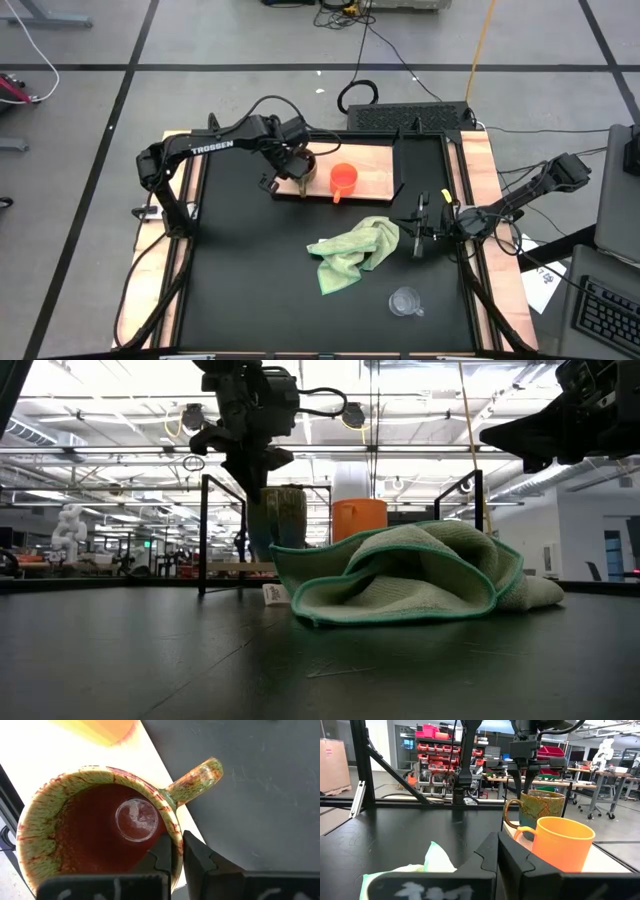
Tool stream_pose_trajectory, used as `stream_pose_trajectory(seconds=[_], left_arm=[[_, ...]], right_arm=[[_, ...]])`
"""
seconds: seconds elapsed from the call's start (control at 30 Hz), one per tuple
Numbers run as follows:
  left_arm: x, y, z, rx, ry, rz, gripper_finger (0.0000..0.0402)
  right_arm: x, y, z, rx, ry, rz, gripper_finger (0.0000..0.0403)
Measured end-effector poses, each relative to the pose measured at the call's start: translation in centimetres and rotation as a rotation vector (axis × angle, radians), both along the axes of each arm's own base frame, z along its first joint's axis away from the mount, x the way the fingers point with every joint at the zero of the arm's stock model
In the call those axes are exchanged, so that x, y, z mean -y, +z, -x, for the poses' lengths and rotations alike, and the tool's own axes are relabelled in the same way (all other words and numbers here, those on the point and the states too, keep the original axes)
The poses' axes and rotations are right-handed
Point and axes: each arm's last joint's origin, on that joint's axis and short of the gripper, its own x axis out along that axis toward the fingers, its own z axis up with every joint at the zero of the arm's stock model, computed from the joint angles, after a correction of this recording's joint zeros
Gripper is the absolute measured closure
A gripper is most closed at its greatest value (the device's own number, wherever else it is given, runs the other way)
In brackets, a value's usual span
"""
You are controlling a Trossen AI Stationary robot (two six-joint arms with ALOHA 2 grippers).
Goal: Stack small to large cups/mugs on shelf
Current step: Adjust the green mug
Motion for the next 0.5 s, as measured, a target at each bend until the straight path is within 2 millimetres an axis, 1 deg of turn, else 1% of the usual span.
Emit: stream_pose_trajectory(seconds=[0.13,0.23,0.5], left_arm=[[0.02,0.09,0.07,0.003,0.001,-0.004,0.036],[0.02,0.1,0.08,0.004,-0.001,-0.006,0.0352],[0.02,0.12,0.08,0.004,0.01,-0.005,0.0359]], right_arm=[[0.0,0.0,0.0,-0.001,0.0,0.003,0.0403],[0.0,0.0,0.0,-0.001,0.0,0.004,0.0403],[0.0,0.0,0.0,-0.001,0.0,0.005,0.0403]])
